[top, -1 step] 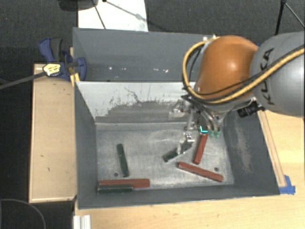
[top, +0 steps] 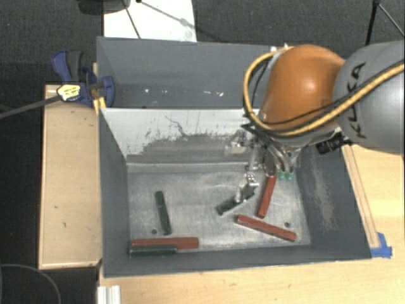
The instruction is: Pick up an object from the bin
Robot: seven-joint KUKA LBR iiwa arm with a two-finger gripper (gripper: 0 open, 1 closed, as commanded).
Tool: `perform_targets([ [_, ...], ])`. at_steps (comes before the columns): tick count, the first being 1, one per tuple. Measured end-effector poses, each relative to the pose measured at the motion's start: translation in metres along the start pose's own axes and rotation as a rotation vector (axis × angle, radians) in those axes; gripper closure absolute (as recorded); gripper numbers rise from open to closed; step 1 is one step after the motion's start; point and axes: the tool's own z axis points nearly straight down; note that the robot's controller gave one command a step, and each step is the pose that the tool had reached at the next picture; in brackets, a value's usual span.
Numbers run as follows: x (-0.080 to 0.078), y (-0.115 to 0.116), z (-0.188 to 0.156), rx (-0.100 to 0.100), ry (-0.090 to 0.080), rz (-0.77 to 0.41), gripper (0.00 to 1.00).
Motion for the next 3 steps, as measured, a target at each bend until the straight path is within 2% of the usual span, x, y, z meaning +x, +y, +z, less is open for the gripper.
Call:
perform_targets([
  [1, 0.005, -0.026, 0.048, 0.0, -0.002, -0.131, 0.0],
  [2, 0.013, -0.079, 0.061, 0.0, 0.003, -0.203, 0.0],
  [3, 0.012, -0.082, 0.074, 0.002, 0.003, -0.271, 0.0],
])
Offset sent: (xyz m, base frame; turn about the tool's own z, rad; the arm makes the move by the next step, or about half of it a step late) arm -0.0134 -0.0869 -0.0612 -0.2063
